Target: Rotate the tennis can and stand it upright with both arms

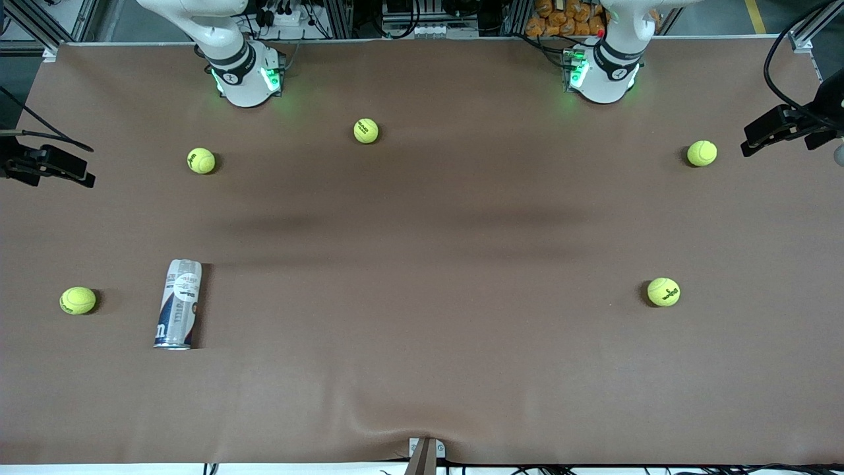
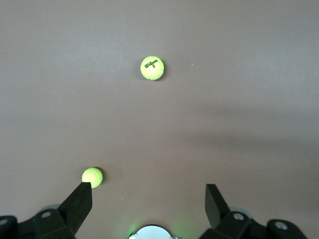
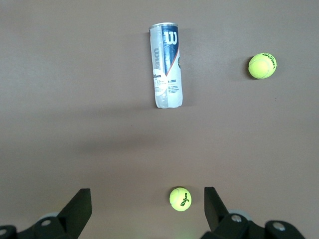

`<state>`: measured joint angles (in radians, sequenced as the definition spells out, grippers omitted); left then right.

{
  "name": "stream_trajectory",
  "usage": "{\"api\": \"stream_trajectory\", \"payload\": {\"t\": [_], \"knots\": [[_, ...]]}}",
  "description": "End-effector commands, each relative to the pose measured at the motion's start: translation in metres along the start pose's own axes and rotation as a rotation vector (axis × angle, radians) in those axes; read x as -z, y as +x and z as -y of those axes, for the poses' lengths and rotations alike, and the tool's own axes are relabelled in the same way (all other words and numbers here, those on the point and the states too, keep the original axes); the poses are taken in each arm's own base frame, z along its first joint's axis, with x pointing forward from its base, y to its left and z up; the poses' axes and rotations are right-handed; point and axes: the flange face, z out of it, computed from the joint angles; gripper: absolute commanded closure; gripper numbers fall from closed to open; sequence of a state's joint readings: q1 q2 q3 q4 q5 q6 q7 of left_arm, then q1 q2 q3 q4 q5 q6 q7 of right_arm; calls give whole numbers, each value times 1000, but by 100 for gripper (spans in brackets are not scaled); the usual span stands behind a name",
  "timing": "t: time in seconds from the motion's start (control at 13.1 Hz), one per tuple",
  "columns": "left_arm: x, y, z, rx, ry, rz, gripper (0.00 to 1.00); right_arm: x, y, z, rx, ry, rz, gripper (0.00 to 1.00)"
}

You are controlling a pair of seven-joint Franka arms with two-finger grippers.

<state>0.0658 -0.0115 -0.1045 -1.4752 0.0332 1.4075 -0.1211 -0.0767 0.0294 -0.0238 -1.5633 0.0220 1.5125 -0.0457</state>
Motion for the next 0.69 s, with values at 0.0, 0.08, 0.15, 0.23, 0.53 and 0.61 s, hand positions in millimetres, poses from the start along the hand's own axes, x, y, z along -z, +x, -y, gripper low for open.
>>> {"api": "stream_trajectory", "payload": {"t": [0.0,0.08,0.15,0.23,0.53,0.61], "knots": [[9,-7,-2,-20,20,-7,0,0,-3,1,4,4,-2,0],[9,-7,-1,-19,17,-6,0,0,-3,1,4,4,-2,0],[8,-7,-2,-20,13,-4,0,0,-3,1,4,4,-2,0],[9,-7,-1,-18,14,-6,0,0,-3,1,4,4,-2,0],[8,-6,-3,-24,8,-2,0,-12,4,-1,7,5,19,0],[6,-6,-3,-24,7,1,0,-27,13,-2,8,6,43,0]]}}
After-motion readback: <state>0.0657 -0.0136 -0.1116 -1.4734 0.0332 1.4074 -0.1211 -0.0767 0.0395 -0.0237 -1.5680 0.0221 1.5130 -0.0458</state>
